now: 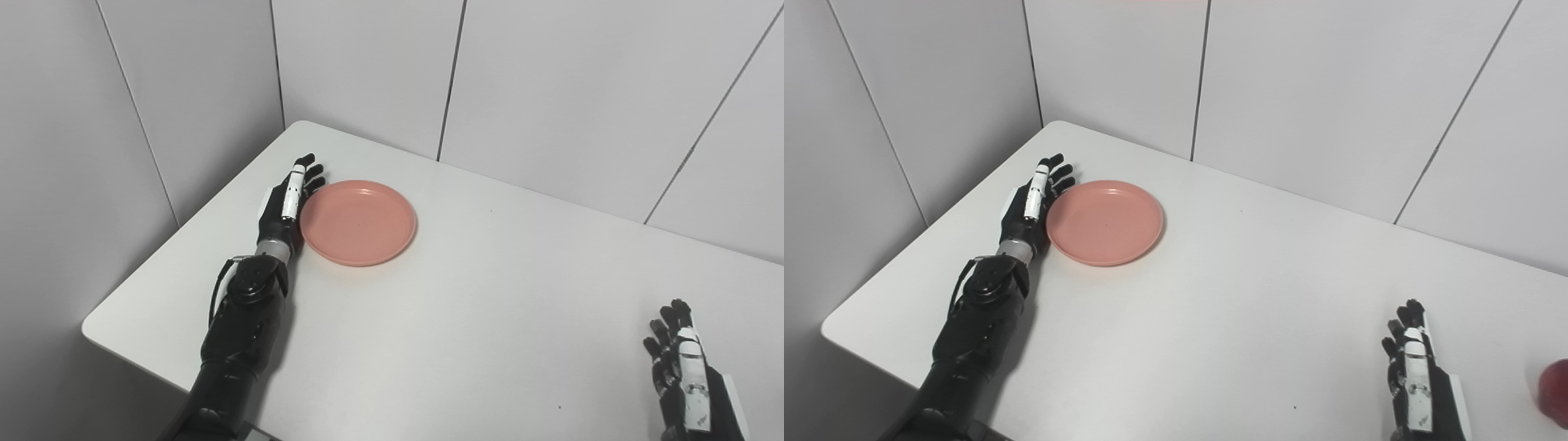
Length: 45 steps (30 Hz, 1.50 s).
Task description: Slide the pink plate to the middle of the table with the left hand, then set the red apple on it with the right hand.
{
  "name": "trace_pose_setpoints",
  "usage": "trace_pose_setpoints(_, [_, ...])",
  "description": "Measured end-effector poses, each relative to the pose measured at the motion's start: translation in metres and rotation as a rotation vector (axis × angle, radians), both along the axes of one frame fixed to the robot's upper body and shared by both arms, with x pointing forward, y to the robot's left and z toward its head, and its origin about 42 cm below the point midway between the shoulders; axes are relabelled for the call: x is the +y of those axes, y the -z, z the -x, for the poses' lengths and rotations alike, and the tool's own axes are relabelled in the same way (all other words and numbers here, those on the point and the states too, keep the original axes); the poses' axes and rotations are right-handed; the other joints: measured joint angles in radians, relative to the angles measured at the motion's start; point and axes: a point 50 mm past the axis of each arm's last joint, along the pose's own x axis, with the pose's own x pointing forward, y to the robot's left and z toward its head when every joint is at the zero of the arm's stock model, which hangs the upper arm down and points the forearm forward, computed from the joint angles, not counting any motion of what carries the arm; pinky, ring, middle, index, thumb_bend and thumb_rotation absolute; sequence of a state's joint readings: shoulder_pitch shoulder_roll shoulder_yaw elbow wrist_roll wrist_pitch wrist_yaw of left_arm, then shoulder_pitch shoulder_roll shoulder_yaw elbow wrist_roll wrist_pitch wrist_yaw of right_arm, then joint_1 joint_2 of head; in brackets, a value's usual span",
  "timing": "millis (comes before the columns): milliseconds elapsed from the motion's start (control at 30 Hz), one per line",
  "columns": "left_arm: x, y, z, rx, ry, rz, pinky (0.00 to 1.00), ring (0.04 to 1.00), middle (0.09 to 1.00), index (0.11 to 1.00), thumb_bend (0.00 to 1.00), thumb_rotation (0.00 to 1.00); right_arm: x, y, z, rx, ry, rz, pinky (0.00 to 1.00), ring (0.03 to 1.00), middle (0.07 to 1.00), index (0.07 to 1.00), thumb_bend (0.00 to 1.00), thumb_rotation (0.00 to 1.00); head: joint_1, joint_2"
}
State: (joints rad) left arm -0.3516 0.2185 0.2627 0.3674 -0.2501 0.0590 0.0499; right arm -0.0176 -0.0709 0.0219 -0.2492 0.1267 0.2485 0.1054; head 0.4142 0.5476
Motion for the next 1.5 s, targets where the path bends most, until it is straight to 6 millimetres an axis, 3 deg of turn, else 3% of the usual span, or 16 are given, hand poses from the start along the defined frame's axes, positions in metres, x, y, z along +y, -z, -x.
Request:
trace_pose_setpoints(533, [-0.046,0.003,-0.016,-0.015,0.128,0.008,0.88,0.88,0.887,0.877,0.34,1.0,0.0,0.0,0.0,0.0,0.004,-0.001,1.0,1.0,1.0,1.0,0.09,1.0,-0.005,0.009])
trace_pose_setpoints(1500, [-0.083,0.007,-0.015,-0.011,0.214,-0.039,0.85,0.865,0.873,0.857,0.35,1.0,0.004,-0.001,0.0,-0.003,0.007,0.007,1.0,1.0,1.0,1.0,0.12,1.0,-0.048,0.032])
